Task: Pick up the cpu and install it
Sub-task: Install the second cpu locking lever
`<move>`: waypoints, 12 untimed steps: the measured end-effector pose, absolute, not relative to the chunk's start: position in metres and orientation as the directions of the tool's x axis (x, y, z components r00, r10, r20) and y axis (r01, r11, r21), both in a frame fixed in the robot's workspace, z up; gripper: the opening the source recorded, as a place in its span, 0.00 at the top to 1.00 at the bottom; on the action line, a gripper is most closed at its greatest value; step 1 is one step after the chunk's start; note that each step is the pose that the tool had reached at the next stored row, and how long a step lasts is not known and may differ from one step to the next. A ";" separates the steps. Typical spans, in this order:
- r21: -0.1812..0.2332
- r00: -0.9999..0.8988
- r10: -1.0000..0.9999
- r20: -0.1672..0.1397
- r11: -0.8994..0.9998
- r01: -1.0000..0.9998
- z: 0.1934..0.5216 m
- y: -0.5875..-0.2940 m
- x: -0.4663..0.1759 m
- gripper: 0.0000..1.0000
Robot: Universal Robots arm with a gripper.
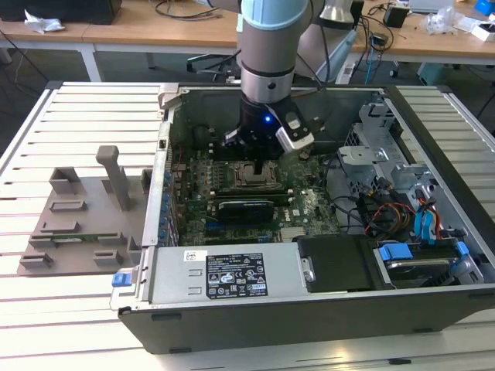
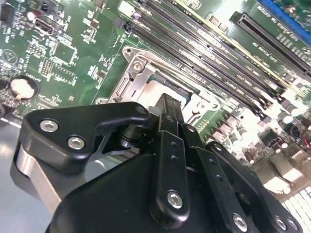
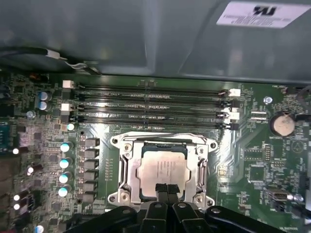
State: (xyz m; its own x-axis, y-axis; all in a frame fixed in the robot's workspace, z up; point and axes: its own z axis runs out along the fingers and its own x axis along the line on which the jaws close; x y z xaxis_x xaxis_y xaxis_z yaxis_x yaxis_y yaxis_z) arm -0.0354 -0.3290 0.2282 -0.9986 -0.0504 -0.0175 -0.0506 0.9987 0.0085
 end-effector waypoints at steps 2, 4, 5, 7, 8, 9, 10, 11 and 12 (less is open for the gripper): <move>0.006 -0.999 -0.050 -0.017 0.999 -0.050 0.236 -0.329 -0.035 0.90; 0.005 -0.999 -0.050 -0.017 0.999 -0.050 0.243 -0.329 -0.035 0.90; 0.005 -0.999 -0.050 -0.017 0.999 -0.050 0.250 -0.329 -0.035 0.90; 0.004 -0.999 -0.050 -0.017 0.999 -0.050 0.256 -0.329 -0.035 0.90; 0.003 -0.999 -0.050 -0.017 0.999 -0.050 0.262 -0.329 -0.035 0.90; 0.003 -0.999 -0.050 -0.017 0.999 -0.050 0.267 -0.329 -0.035 0.90; 0.002 -0.999 -0.050 -0.017 0.999 -0.050 0.271 -0.329 -0.035 0.90; 0.002 -0.999 -0.050 -0.017 0.999 -0.050 0.274 -0.329 -0.035 0.90; 0.002 -0.999 -0.050 -0.017 0.999 -0.050 0.277 -0.329 -0.035 0.90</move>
